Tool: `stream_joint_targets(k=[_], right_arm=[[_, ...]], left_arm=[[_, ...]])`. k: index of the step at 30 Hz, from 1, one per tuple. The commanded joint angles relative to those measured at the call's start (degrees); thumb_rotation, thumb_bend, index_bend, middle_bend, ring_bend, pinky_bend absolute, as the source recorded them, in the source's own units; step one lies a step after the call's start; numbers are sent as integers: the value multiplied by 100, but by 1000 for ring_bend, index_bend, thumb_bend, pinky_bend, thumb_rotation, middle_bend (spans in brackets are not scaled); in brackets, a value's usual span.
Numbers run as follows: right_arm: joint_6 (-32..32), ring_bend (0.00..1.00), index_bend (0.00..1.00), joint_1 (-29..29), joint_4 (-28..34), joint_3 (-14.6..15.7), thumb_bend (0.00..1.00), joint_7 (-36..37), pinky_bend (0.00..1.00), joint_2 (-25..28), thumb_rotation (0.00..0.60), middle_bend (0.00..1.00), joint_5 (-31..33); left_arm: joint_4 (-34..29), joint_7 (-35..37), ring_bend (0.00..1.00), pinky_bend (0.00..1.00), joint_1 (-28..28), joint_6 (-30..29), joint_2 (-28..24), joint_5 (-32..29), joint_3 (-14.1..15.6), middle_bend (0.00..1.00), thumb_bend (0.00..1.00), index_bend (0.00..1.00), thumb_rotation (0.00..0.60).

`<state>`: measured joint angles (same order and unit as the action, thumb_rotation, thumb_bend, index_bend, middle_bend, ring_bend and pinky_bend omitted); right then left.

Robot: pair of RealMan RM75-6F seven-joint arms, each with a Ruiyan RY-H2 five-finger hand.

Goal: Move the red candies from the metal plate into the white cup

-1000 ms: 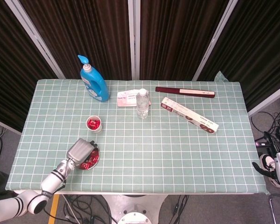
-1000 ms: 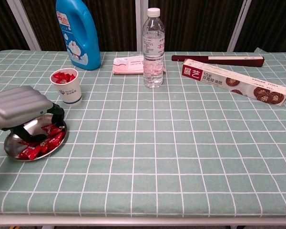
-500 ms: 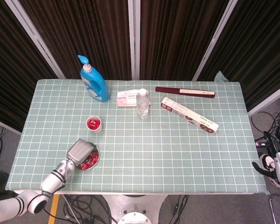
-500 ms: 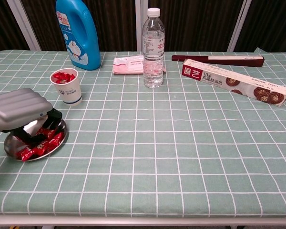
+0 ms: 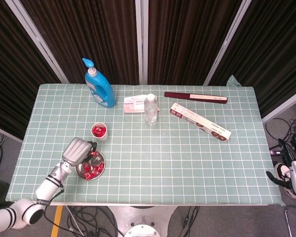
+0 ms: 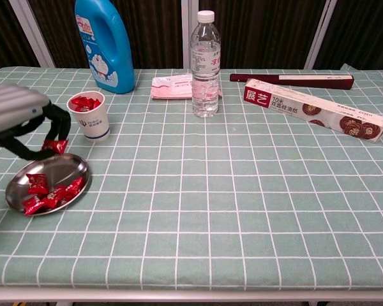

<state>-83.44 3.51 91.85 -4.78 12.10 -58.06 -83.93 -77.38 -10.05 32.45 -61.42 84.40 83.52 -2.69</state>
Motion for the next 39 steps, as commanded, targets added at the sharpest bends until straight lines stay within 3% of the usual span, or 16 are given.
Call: stream_joint_targets(k=[1,9,18,22,25,30,39], right_arm=[[-3,6,30,-3,-13,2,113,15,332,-4,600,141,-2],[-16,6,30,-27,-57,1,113,60,332,-13,600,140,31],[32,6,30,-24,-81,-11,113,63,332,-15,600,141,97],[29,6,30,-29,-76,-14,113,68,332,-10,600,141,103],[32,6,30,-37,-77,-11,113,73,332,-6,600,141,113],[10,6,30,-40,-69,-13,113,85,333,-3,600,141,85],[-4,6,30,-33,-75,-12,113,99,332,4,600,140,43]], left_arm=[[-175,109,832,1000,206,23,-176,-162,-342,694,466,635,600],[271,-121,830,1000,800,630,51,-782,-896,653,457,603,600],[895,-540,814,1000,1168,1202,415,-1253,-893,581,442,547,600],[897,-648,778,1000,1196,1313,433,-1438,-865,495,416,444,600],[823,-749,740,1000,1152,1187,377,-1418,-807,428,412,384,600],[397,-800,736,1000,947,933,95,-1407,-686,406,410,351,600],[-425,-450,690,1000,84,-297,-570,-956,-332,390,396,327,600]])
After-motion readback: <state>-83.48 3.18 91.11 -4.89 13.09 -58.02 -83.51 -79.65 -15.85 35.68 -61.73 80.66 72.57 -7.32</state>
